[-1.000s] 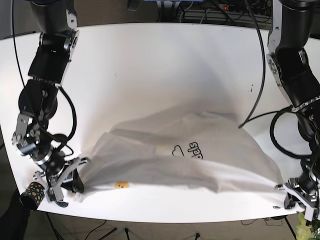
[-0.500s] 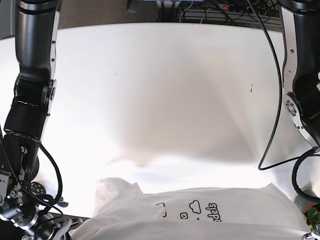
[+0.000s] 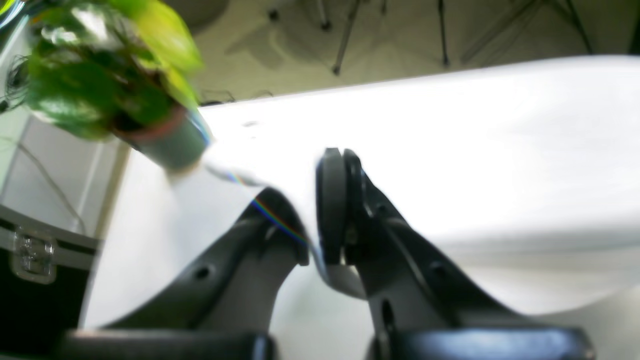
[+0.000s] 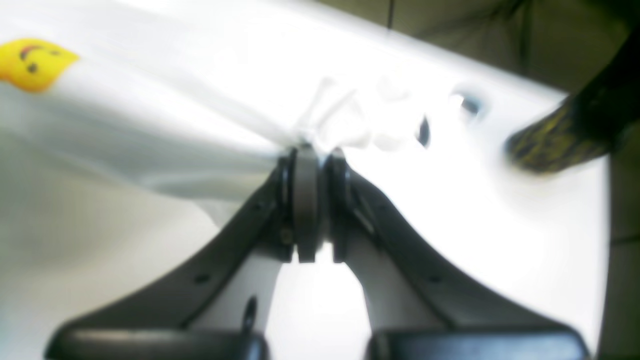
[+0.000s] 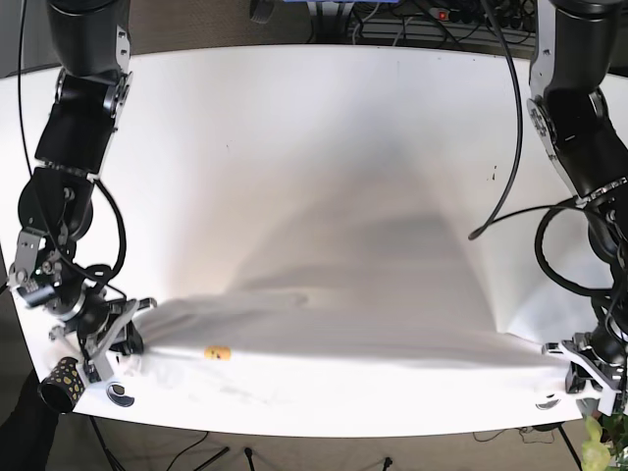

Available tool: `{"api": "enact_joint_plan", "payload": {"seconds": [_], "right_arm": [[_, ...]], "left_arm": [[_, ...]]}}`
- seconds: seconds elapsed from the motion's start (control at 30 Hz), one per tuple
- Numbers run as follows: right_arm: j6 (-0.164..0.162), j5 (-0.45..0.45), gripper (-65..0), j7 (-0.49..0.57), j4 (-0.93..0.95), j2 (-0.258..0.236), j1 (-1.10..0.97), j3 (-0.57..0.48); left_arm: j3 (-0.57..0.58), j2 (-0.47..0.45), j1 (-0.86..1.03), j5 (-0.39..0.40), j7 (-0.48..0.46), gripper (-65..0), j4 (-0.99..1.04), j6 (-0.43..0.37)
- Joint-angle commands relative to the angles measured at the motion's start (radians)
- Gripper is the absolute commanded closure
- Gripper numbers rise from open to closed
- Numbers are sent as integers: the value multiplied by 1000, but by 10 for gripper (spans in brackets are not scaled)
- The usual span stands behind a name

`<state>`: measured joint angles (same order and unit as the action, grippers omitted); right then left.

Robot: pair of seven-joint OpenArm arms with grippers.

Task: Fold the T-shirt properly
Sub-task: 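Lift the shirt with both grippers, shake and lay it flat, then regrasp the shirt edges with both grippers, spreading them apart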

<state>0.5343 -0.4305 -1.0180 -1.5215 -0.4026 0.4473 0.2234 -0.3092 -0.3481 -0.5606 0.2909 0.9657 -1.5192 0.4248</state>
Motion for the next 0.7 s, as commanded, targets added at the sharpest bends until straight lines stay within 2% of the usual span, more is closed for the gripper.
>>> {"api": "enact_joint_plan", "payload": {"seconds": [0.0, 0.17, 0.37, 0.53, 0.67], "right_arm": [[-4, -32, 0, 34, -60, 4, -38, 37], [-4, -84, 0, 34, -92, 38, -229, 118], [-4, -87, 0, 37, -96, 95, -390, 207], [-4, -90, 0, 37, -110, 136, -488, 239], [-4, -127, 0, 37, -166, 163, -562, 261]], "left_arm": [[-8, -18, 44, -6, -24, -1, -59, -10], [-61, 1, 235, -5, -26, -1, -113, -8], [-146, 24, 408, -6, -29, -1, -114, -4], [-193, 25, 517, -5, -29, -1, -116, -4], [-235, 25, 589, -5, -31, -1, -139, -2]]}}
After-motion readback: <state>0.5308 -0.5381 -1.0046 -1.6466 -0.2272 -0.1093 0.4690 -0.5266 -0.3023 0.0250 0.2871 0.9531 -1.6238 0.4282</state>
